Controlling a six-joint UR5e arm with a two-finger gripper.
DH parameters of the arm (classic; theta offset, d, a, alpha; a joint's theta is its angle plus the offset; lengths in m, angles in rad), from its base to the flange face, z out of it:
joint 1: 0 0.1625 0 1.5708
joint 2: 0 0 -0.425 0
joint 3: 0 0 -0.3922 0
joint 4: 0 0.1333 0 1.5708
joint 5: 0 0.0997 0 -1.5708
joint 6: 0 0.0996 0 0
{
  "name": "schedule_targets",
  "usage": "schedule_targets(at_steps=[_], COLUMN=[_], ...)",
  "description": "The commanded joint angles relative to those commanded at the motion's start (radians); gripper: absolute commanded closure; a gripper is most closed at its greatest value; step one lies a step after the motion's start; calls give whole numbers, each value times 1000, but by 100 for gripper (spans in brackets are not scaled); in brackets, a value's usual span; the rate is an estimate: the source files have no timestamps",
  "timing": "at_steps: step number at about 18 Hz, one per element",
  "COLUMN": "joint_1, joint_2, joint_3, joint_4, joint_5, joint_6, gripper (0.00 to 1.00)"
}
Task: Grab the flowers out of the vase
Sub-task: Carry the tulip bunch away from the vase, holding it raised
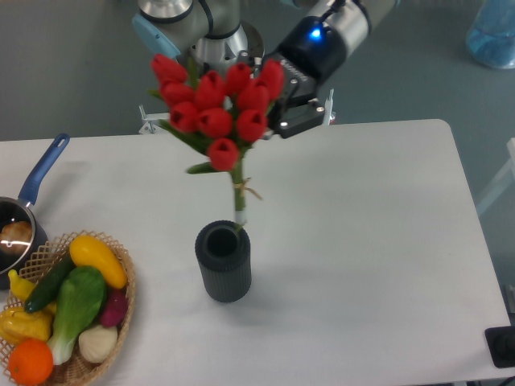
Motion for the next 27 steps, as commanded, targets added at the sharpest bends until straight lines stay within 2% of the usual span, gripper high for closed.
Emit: schedule_targets(at_steps=[6, 12, 17, 27], joint_1=[68, 111, 121, 124], joint_2=[-75, -118, -157, -158], joint_3=[37, 52, 35, 49], joint_4=[0, 0, 2, 8], joint_5=[5, 6, 3, 5], joint_6=[78, 115, 141, 146], gripper=[64, 64, 64, 64])
